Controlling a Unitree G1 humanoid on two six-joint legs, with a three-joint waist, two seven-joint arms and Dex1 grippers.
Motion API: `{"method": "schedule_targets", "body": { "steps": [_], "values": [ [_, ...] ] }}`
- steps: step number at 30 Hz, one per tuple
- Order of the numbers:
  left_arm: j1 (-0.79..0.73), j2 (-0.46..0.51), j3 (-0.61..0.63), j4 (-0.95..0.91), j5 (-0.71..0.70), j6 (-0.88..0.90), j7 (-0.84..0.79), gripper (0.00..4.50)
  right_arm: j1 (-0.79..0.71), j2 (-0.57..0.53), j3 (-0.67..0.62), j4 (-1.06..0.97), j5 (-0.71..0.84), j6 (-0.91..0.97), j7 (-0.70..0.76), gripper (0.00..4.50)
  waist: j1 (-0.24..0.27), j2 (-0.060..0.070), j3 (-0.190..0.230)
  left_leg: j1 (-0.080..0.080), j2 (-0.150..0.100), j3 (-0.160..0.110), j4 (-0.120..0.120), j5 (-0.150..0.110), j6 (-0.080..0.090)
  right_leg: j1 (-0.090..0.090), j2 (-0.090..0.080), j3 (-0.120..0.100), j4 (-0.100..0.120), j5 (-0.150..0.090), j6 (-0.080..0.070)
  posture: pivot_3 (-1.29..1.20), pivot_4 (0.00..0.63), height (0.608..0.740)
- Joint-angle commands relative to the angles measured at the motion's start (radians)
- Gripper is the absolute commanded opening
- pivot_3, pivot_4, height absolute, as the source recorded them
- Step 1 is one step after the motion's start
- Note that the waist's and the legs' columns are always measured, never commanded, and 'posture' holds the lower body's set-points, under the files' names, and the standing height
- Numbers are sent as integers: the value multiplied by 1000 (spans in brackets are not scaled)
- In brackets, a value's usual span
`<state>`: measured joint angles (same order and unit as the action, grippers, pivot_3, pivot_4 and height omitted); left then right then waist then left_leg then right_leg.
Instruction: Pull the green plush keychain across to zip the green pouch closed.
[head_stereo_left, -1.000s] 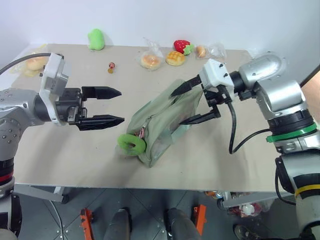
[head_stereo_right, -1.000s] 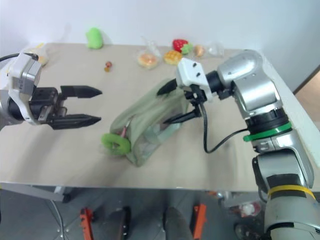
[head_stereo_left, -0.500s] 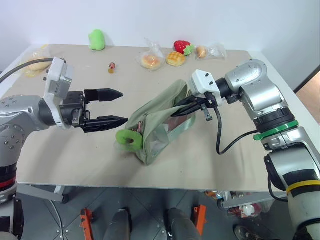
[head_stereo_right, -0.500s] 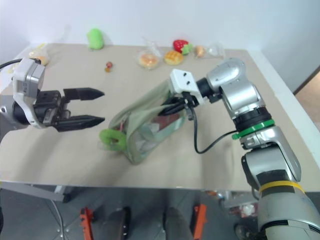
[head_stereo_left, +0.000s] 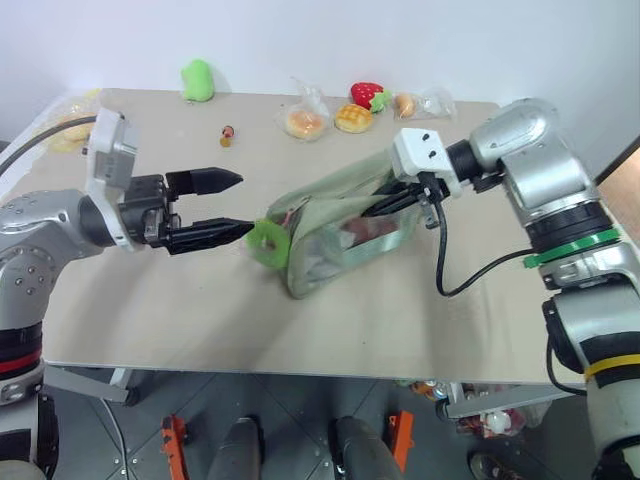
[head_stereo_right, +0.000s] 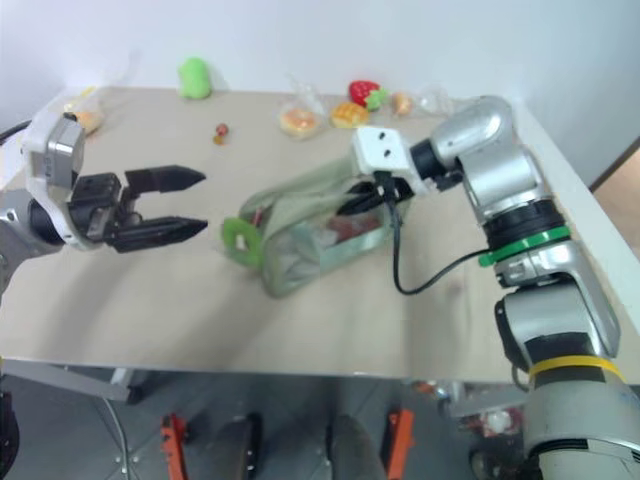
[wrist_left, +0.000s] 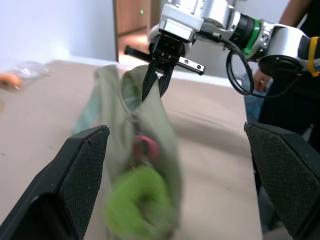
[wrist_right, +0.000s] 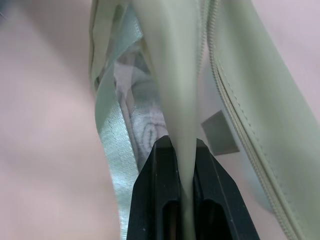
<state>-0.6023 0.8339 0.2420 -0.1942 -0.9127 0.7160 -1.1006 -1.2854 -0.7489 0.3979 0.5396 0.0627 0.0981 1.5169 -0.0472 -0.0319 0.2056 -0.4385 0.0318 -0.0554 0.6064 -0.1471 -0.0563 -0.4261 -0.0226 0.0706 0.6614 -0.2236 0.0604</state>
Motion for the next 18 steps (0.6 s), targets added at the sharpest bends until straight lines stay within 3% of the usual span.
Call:
{"method": "schedule_targets", "body": {
  "steps": [1, 7, 11, 18],
  "values": [
    [-14, -9, 32, -11, -8, -21, 10, 4500, -57, 3, -49, -62, -19, 173, -41, 17, -2, 0, 0, 0, 0, 0, 0, 0, 0, 0, 0, 0, 1, 0, 0, 0, 150, 740],
    [-1, -25, 19, -4, 13, -33, 12, 4500, -13, 46, -61, -252, 2, 493, -113, 17, -8, 0, 0, 1, 1, 0, -1, 0, 0, -4, 1, 0, 6, -2, -3, 0, 150, 740],
    [4, -32, 16, -7, 14, -29, 18, 4500, 40, 46, -74, -346, 28, 568, -132, 17, -2, 0, 0, 0, 1, -1, -1, 0, 0, -4, 2, 0, 7, -2, -4, 0, 150, 740],
    [15, -26, 23, -2, 7, -23, 21, 4500, 20, 101, -93, -313, 34, 629, -221, 17, -4, 0, 0, 0, 1, 0, 1, 0, 0, -4, 2, 0, 7, -2, -4, 0, 150, 740]
  ]
}}
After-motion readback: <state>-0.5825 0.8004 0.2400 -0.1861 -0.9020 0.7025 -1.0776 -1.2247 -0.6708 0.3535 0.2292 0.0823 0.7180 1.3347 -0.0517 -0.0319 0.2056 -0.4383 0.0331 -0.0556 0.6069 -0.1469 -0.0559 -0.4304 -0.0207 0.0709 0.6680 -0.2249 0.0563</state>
